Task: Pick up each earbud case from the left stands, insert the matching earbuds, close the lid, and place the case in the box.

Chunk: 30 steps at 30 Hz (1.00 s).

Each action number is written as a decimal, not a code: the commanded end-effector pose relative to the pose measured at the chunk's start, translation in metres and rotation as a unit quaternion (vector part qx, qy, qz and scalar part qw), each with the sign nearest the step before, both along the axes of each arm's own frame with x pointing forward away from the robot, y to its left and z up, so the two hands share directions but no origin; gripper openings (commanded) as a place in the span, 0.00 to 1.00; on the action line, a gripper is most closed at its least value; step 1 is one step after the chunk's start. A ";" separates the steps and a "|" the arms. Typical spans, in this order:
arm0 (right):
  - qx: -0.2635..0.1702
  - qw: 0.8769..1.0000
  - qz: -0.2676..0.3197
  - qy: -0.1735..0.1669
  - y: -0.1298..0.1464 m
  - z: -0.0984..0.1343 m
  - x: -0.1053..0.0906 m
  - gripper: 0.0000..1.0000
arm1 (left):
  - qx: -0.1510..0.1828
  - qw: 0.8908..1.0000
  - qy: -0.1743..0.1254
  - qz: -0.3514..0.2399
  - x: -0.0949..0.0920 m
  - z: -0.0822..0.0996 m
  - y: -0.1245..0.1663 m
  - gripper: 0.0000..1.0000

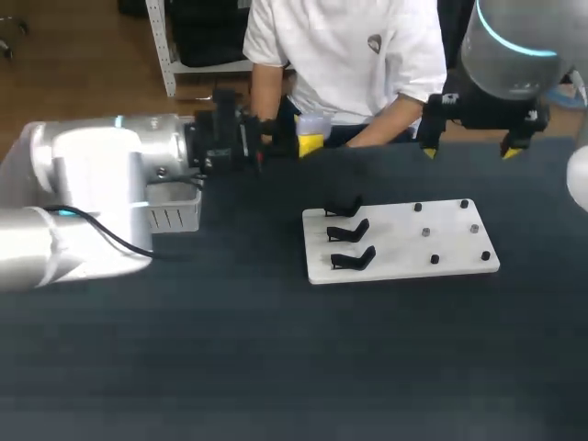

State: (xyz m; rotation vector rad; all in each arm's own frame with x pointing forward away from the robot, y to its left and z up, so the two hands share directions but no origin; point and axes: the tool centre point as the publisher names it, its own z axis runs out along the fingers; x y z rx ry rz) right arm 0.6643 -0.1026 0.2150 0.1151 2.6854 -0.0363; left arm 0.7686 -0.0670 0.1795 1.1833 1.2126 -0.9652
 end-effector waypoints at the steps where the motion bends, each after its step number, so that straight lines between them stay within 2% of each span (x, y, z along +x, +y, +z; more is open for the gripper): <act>1: 0.005 1.000 -0.006 -0.023 -0.005 -0.007 -0.012 1.00 | 0.029 0.997 -0.002 0.078 -0.013 0.012 0.080 0.00; 4: 0.005 1.000 -0.008 -0.016 -0.005 -0.010 -0.016 1.00 | 0.041 0.993 -0.006 0.108 -0.007 0.014 0.114 0.00; 7: 0.008 1.000 -0.005 -0.018 -0.004 -0.012 -0.021 1.00 | 0.035 0.991 -0.013 0.126 -0.001 0.013 0.148 0.00; 14: 0.012 1.000 0.001 -0.007 0.002 -0.020 -0.030 1.00 | 0.051 0.984 0.004 0.173 0.008 -0.005 0.203 0.00; 22: 0.001 1.000 -0.001 0.015 0.006 -0.024 -0.038 1.00 | 0.086 0.970 0.081 0.214 0.023 -0.052 0.249 0.00; 27: -0.012 1.000 0.000 0.028 0.007 -0.023 -0.042 1.00 | 0.085 0.963 0.114 0.227 0.034 -0.082 0.262 0.00; 29: -0.018 0.999 0.001 0.033 0.008 -0.022 -0.044 1.00 | 0.106 0.960 0.126 0.227 0.038 -0.089 0.261 0.00; 30: -0.020 0.999 0.001 0.035 0.009 -0.021 -0.044 1.00 | 0.099 0.960 0.127 0.228 0.041 -0.095 0.263 0.00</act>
